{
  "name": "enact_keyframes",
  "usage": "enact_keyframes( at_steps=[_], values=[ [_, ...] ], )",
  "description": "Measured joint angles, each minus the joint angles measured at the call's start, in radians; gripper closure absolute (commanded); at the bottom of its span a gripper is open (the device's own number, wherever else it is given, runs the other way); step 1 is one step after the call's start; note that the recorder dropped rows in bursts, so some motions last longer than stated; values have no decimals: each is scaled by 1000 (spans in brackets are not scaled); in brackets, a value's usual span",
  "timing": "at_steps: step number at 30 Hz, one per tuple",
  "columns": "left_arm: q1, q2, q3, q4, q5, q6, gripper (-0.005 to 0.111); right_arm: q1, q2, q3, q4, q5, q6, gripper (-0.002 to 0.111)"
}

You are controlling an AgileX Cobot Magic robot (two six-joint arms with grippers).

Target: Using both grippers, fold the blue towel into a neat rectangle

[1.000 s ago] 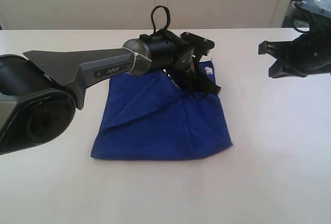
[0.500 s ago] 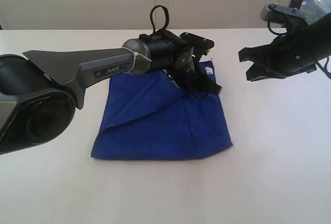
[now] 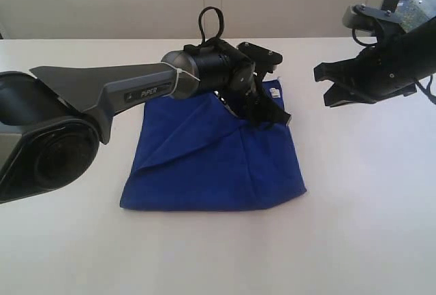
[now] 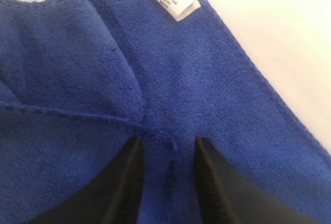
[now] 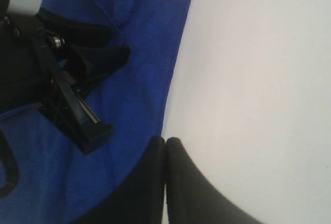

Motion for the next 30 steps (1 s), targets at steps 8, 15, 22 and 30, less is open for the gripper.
enact_keyframes(
  at_steps=[8, 15, 22, 30],
  values=[
    [0, 0, 0, 31, 2, 0, 96, 0, 0, 0, 0, 0, 0, 108],
    [0, 0, 0, 37, 4, 0, 107, 0, 0, 0, 0, 0, 0, 108],
    [0, -6, 0, 61, 4, 0, 107, 0, 0, 0, 0, 0, 0, 108],
    [0, -68, 0, 188, 50, 0, 107, 0, 0, 0, 0, 0, 0, 108]
  ],
)
